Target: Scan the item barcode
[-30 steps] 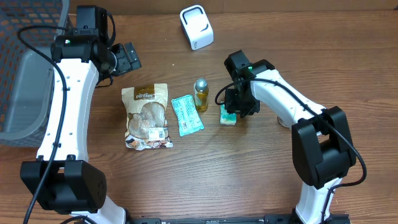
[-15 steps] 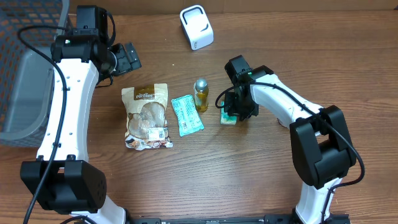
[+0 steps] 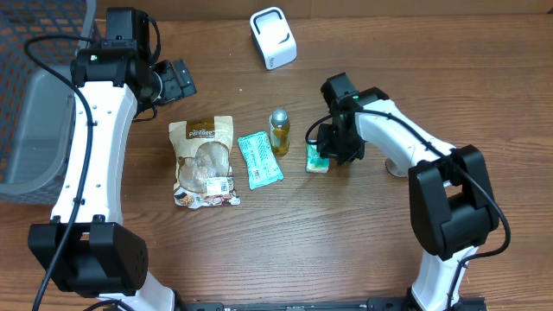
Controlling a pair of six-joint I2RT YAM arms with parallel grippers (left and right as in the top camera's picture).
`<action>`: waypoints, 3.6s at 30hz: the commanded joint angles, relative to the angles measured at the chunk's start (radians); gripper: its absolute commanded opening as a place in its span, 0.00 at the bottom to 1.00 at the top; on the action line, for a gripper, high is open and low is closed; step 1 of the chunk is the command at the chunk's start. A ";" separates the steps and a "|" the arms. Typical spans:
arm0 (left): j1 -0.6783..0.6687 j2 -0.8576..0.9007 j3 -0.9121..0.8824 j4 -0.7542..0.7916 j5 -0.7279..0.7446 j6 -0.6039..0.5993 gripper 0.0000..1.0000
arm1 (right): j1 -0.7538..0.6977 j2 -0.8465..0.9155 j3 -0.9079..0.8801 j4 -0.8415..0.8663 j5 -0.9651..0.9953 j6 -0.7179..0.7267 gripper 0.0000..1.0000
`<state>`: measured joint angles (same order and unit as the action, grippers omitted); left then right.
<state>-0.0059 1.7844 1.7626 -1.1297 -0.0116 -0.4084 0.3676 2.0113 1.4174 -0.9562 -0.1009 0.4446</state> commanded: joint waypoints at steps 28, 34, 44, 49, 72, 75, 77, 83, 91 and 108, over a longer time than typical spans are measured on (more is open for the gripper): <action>-0.001 -0.011 0.018 0.001 0.002 0.013 1.00 | -0.003 -0.007 -0.083 0.071 -0.032 0.027 0.22; -0.001 -0.011 0.018 0.001 0.002 0.013 1.00 | -0.003 -0.007 -0.083 0.062 -0.032 0.027 0.17; -0.001 -0.011 0.018 0.001 0.002 0.013 1.00 | -0.011 -0.029 -0.082 0.058 -0.111 -0.048 0.04; -0.001 -0.011 0.018 0.001 0.002 0.013 1.00 | -0.057 -0.111 -0.082 0.053 -0.352 -0.166 0.04; -0.001 -0.011 0.018 0.001 0.002 0.013 1.00 | -0.156 -0.216 -0.082 -0.494 -1.405 -1.198 0.04; -0.001 -0.011 0.018 0.001 0.002 0.013 1.00 | -0.156 -0.216 -0.082 -0.579 -1.429 -1.304 0.04; -0.001 -0.011 0.018 0.001 0.002 0.013 0.99 | -0.156 -0.216 -0.082 -0.635 -1.444 -1.371 0.04; -0.001 -0.011 0.018 0.001 0.002 0.013 1.00 | -0.156 -0.216 -0.083 -0.739 -1.469 -1.497 0.04; -0.001 -0.011 0.018 0.001 0.002 0.013 1.00 | -0.154 -0.216 -0.083 -0.739 -1.469 -1.498 0.04; -0.001 -0.011 0.018 0.001 0.002 0.013 1.00 | -0.154 -0.216 -0.083 -0.739 -1.468 -1.497 0.04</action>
<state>-0.0059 1.7844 1.7626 -1.1297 -0.0116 -0.4084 0.2165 1.8137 1.3331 -1.6951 -1.5093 -1.0069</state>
